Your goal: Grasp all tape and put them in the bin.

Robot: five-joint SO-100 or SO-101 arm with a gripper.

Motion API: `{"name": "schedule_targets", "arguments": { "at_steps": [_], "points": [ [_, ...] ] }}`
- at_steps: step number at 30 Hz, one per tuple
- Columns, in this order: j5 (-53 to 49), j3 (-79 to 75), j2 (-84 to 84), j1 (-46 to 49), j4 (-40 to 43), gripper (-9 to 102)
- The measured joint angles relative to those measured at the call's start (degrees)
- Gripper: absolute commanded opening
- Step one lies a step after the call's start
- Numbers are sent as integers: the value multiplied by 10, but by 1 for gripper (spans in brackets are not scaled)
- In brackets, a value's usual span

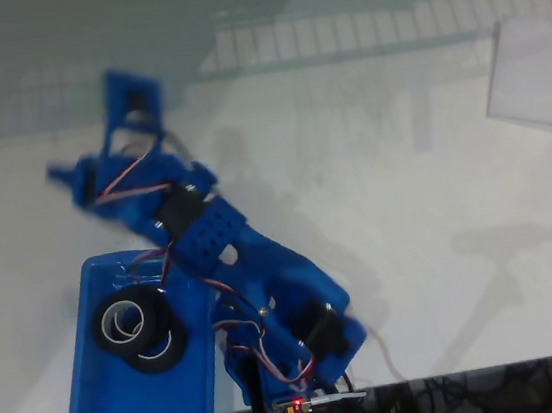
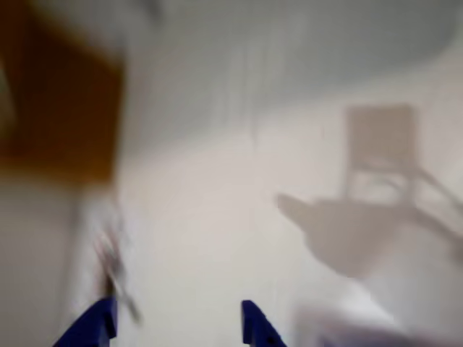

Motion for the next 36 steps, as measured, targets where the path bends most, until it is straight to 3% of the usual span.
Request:
{"name": "schedule_targets", "arguments": {
  "at_steps": [6, 9, 20, 26, 34, 36],
  "points": [
    [118, 156, 76, 214, -247, 22],
    [157, 231, 134, 289, -283, 22],
    [139, 511, 373, 387, -291, 20],
    [142, 559, 430, 414, -278, 19],
    [135, 559, 433, 417, -202, 0],
    [130, 559, 433, 417, -179, 0]
  ]
}}
